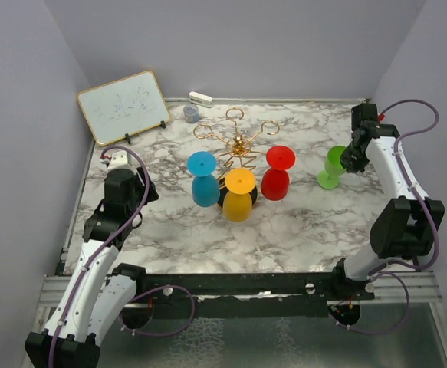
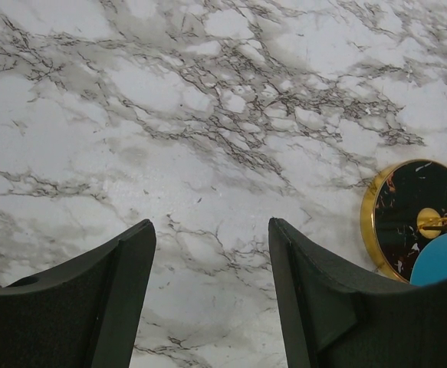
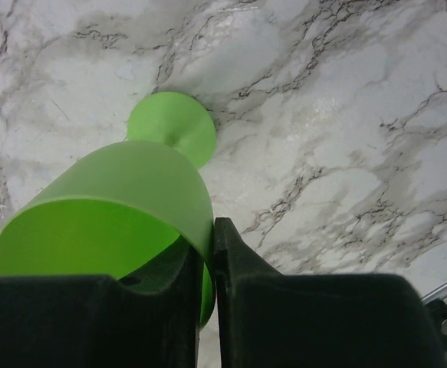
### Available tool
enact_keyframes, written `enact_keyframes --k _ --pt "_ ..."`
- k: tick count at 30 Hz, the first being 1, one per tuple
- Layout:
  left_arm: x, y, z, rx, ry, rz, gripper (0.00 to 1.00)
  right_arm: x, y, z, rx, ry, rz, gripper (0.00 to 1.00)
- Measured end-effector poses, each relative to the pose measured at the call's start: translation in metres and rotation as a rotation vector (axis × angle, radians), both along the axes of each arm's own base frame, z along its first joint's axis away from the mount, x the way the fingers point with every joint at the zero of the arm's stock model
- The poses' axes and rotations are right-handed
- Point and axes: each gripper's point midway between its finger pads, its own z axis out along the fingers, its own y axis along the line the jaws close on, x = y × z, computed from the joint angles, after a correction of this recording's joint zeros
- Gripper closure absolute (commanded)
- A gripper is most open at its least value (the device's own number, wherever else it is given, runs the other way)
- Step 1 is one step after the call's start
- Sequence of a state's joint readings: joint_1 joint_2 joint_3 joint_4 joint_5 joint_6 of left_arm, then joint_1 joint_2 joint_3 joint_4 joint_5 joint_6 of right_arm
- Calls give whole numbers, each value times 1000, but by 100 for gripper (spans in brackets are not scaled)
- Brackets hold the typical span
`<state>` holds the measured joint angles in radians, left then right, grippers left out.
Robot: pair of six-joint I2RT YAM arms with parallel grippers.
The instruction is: Take the wine glass off the wine glass rack
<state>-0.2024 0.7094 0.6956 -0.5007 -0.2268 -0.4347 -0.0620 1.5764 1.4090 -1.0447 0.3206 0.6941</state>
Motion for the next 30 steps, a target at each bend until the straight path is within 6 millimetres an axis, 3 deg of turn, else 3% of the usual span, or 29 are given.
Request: enact_keyframes --k 2,5,11,15,21,25,27,30 --pt "0 0 0 -2 0 -2 37 -1 0 -2 3 5 -4 75" --pt "0 -2 0 -4 2 -8 37 0 0 -2 5 -3 -11 49" --pt "0 -2 0 -7 3 -12 37 0 1 4 8 -26 -19 27" --pt "0 -3 -1 -7 3 -12 37 -3 5 31 21 -101 9 23" --pt "-1 -3 0 -9 2 -14 37 -13 37 115 117 -397 179 18" --pt "-1 -3 0 -10 0 -15 37 -35 82 171 259 -617 388 27" --pt "-1 -3 0 -11 0 -17 37 -48 110 186 364 -681 521 28" --pt "-1 -4 1 -12 -1 -18 37 -62 142 190 509 -696 666 30"
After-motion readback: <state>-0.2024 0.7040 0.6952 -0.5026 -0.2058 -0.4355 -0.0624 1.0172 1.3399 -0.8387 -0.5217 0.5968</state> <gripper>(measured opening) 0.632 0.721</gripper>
